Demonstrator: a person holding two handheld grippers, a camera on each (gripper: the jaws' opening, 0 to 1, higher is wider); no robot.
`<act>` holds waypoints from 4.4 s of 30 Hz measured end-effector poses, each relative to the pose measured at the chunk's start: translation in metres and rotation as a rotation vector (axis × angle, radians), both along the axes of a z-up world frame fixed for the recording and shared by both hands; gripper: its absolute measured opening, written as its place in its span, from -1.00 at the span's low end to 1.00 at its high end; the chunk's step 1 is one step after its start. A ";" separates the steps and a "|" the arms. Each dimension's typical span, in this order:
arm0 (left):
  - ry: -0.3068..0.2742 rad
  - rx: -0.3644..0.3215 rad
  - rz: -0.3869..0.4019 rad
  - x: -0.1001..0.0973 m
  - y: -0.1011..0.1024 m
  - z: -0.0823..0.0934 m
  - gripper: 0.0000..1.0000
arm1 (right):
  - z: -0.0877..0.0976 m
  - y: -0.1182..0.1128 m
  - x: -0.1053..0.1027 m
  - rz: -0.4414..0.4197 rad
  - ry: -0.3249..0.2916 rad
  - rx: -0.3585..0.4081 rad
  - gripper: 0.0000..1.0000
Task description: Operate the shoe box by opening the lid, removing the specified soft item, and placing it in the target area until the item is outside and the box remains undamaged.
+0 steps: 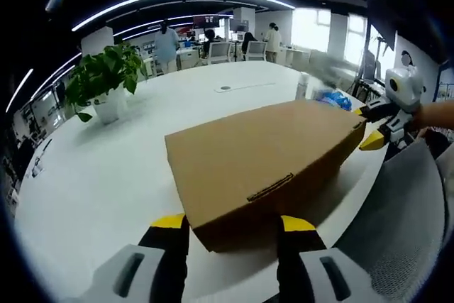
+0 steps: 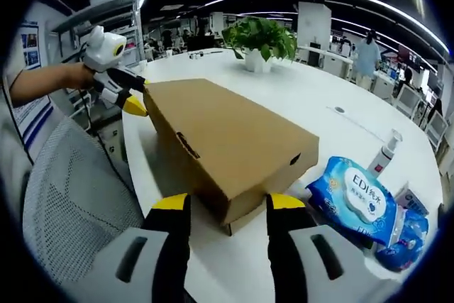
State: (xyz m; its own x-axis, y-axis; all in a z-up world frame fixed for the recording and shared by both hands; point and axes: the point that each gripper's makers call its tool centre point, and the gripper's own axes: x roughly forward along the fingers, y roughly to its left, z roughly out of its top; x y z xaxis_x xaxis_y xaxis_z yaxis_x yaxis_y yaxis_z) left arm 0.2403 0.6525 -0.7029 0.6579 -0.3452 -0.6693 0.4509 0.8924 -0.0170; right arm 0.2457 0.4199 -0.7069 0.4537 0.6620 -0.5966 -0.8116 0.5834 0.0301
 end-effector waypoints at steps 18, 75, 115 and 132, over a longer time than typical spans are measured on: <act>0.050 0.023 0.016 0.003 -0.001 -0.025 -0.01 | -0.024 0.000 0.005 -0.041 0.048 -0.027 -0.28; 0.069 0.002 0.023 0.114 -0.007 -0.025 -0.01 | -0.024 -0.007 0.117 -0.072 0.072 -0.035 -0.27; -0.045 -0.022 0.072 0.078 -0.019 0.012 0.53 | 0.020 -0.061 0.097 -0.200 -0.045 0.025 0.12; -0.191 -0.095 0.075 0.044 -0.041 0.058 0.93 | 0.048 -0.133 0.061 -0.350 -0.118 0.033 0.41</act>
State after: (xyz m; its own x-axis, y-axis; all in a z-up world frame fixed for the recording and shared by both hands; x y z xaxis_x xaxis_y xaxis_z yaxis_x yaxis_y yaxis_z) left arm 0.2844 0.6112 -0.6446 0.7958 -0.3466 -0.4966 0.3868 0.9219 -0.0236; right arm 0.3065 0.2870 -0.6587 0.7208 0.4724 -0.5072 -0.5619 0.8267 -0.0286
